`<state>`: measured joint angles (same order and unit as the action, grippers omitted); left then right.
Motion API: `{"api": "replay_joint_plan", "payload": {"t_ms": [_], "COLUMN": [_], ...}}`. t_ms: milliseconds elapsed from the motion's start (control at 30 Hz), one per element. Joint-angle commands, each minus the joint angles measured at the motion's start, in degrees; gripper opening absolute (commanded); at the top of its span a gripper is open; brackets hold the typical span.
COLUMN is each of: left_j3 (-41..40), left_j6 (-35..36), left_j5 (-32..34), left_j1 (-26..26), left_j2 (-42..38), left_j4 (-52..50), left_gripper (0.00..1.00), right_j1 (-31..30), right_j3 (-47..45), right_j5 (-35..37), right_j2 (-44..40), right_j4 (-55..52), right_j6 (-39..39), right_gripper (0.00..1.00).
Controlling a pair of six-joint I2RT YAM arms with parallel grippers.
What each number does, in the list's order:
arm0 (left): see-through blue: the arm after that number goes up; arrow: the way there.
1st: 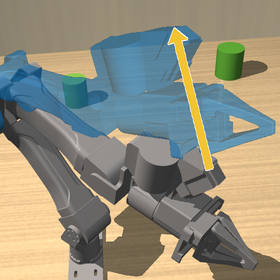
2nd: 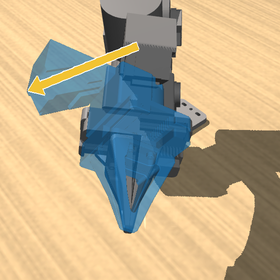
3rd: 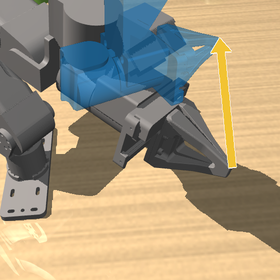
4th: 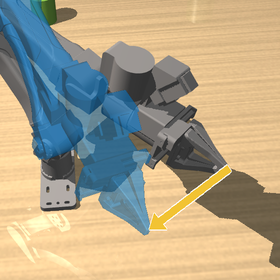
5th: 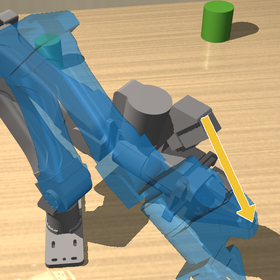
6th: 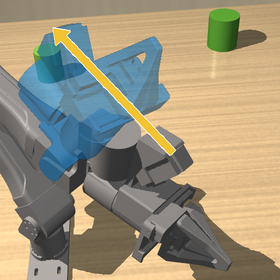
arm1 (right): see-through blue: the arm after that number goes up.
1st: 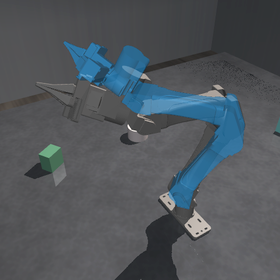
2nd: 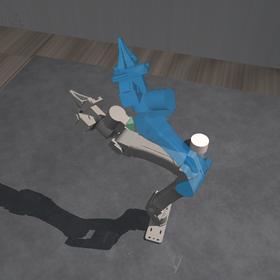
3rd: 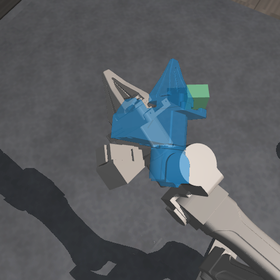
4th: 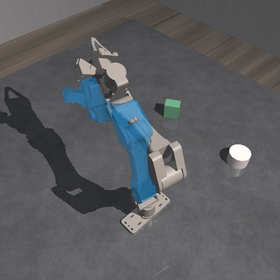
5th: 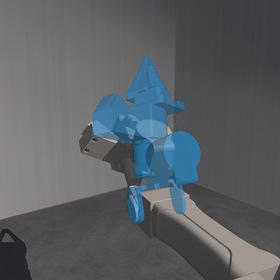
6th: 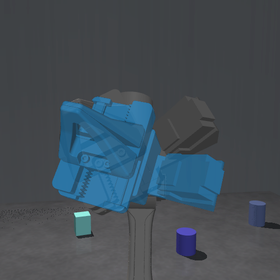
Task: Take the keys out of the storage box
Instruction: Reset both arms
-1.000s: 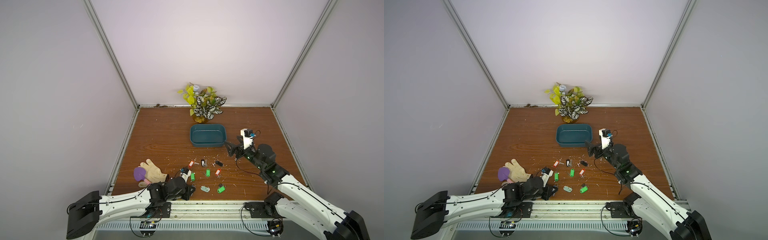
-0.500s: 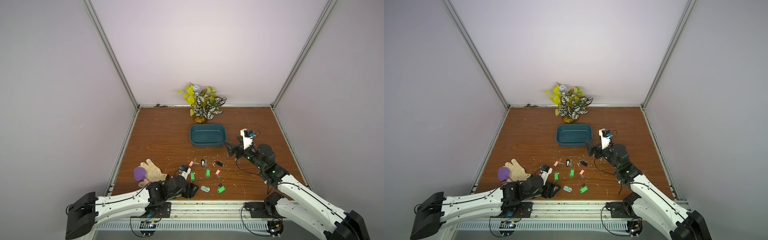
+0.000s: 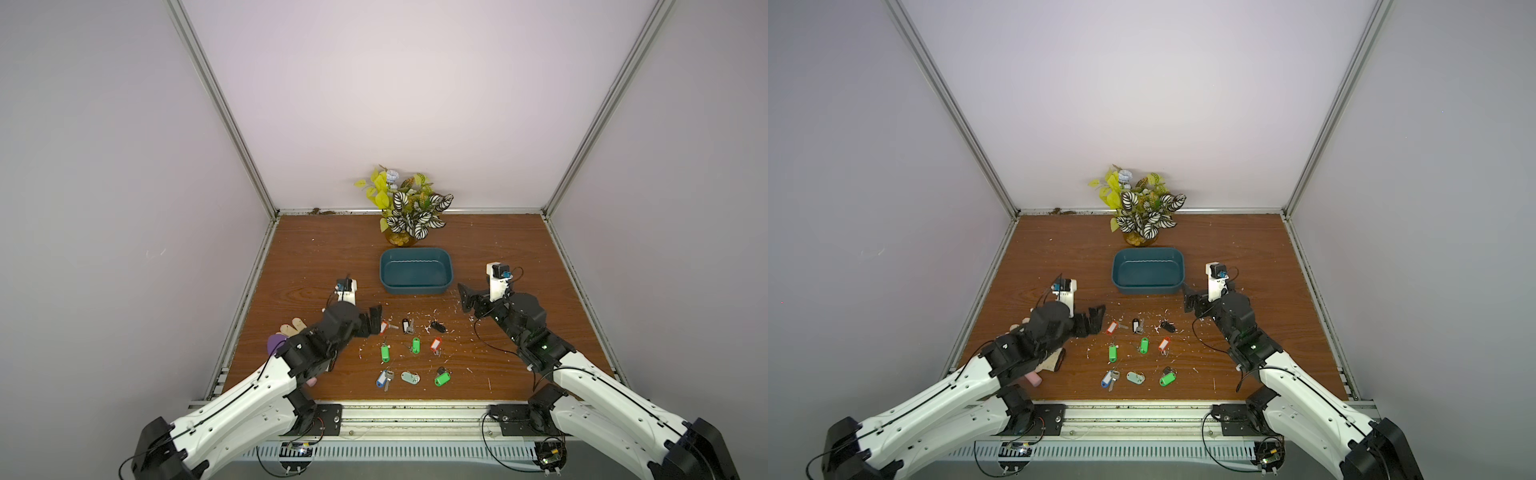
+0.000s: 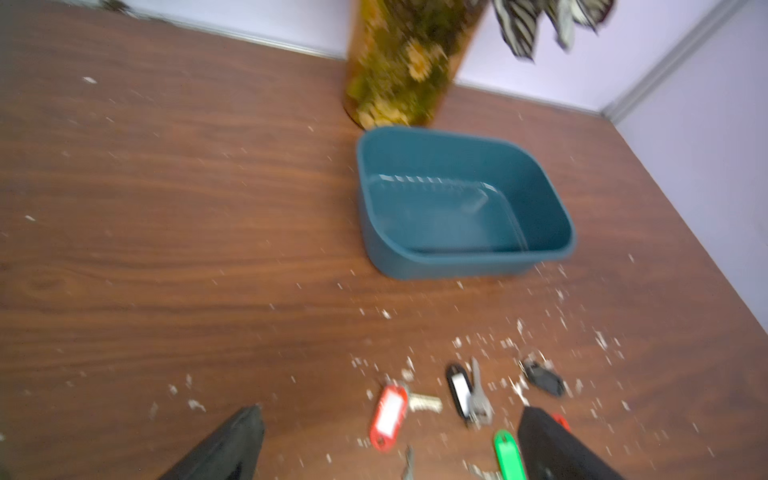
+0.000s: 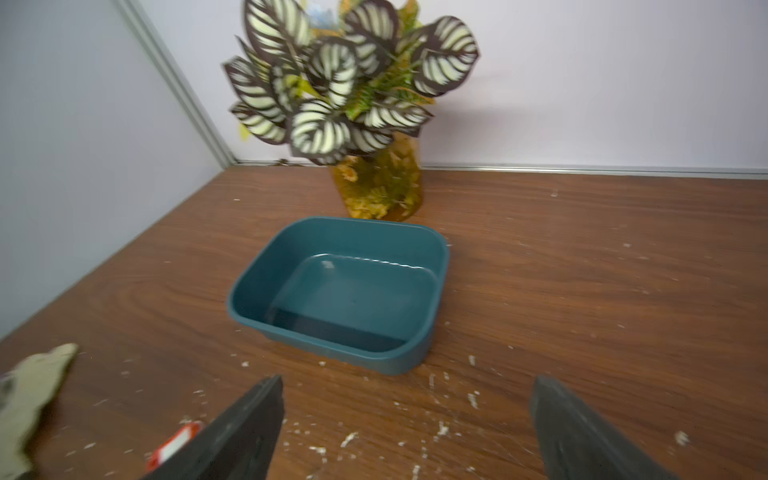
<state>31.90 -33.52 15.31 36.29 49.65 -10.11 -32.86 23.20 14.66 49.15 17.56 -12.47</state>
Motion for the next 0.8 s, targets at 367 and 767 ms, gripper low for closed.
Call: {"api": "replay_joint_plan", "payload": {"t_ms": [367, 767], "left_j3": [-11.6, -21.3], "left_j6": [27.3, 40.9], "left_j5": [19.3, 5.8], "left_j1": [-17.2, -23.5], "left_j2": [17.1, 33.0], "left_j4": [46.2, 82.5], "left_gripper": [0.99, 1.0], "right_j1": [9.8, 21.1], "right_j3": [-18.3, -16.9], "right_j5": [21.4, 10.3], "right_j2": [8.6, 24.8], "right_j4": [39.6, 54.8], "right_j6": [16.1, 14.6], "right_gripper": [1.0, 0.99]}}
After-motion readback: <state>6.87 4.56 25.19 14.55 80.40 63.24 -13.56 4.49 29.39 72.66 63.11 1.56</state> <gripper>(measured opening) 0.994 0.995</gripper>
